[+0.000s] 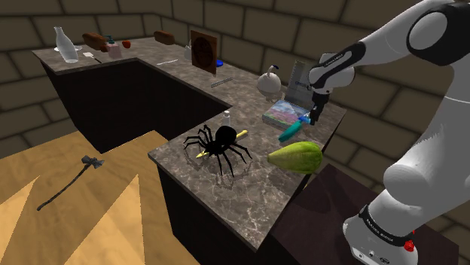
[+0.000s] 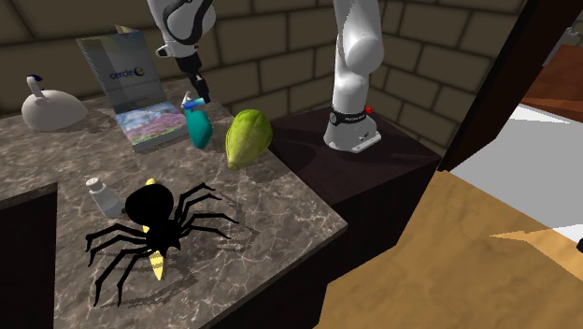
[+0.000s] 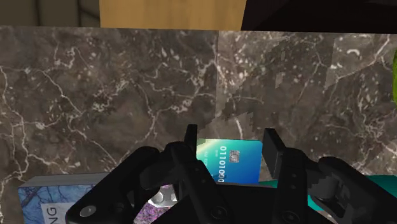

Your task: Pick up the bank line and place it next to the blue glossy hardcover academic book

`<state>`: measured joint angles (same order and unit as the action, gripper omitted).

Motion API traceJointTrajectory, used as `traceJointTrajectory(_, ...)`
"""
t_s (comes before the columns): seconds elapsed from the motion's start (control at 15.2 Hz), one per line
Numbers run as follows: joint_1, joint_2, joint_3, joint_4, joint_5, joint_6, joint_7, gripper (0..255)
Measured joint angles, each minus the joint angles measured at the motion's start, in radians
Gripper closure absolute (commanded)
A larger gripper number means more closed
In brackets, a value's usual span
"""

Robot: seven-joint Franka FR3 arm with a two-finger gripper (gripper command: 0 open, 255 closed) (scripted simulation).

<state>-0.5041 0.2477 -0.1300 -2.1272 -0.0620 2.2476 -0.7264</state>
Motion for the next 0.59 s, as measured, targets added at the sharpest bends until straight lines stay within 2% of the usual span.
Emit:
traceJointTrajectory(0.13,-0.011,0.026,-0.005,0.027,0.003,0.000,-0.019,255)
traceJointTrajectory(0.59,-0.019,0.097,-0.004,0.023,0.010,0.075,-0.025,255)
